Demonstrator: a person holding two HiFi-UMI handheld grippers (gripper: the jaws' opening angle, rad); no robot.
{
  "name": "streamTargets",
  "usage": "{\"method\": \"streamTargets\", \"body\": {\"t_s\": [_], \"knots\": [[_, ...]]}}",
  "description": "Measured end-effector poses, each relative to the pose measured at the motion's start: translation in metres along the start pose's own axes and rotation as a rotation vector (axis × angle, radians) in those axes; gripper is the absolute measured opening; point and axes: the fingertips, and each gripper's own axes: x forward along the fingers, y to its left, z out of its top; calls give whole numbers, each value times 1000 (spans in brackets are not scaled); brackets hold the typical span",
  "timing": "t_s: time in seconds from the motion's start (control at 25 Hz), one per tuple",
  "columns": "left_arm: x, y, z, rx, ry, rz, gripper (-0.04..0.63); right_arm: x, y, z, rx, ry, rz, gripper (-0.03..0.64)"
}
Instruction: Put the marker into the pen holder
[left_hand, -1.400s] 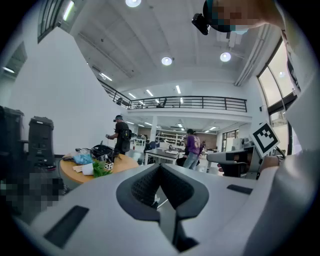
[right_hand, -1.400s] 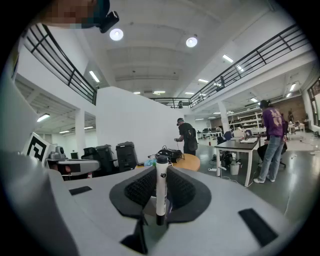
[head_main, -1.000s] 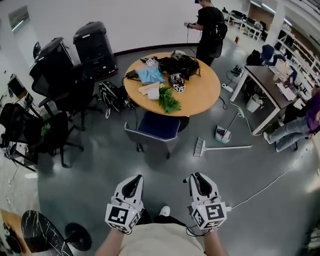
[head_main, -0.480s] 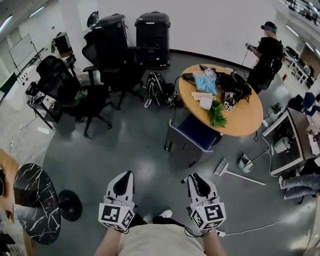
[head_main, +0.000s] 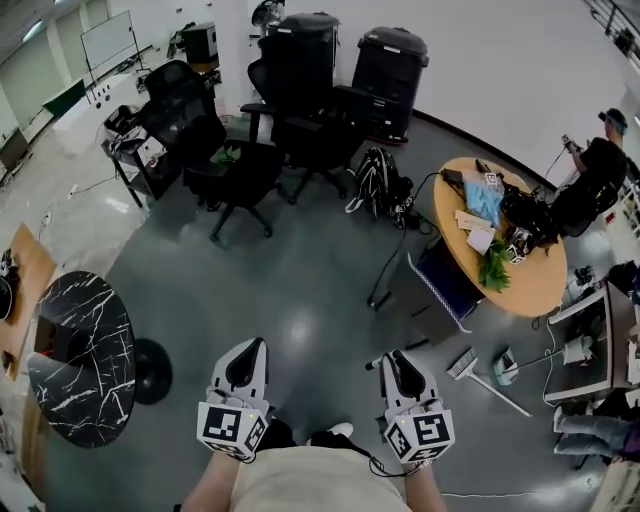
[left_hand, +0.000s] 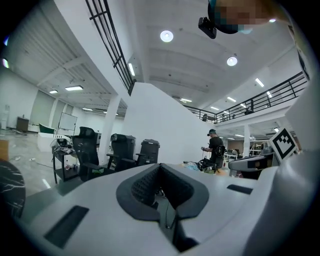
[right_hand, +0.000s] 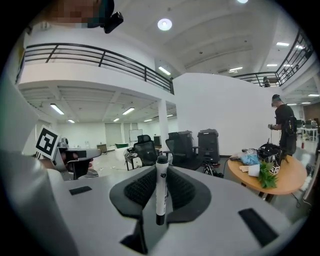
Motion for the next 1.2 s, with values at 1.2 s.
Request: {"method": "streamTargets", "body": {"t_s": [1.2], "knots": [[-286,317,8,-73,-113,781,9,190,442,16,-194,60,810,78]]}}
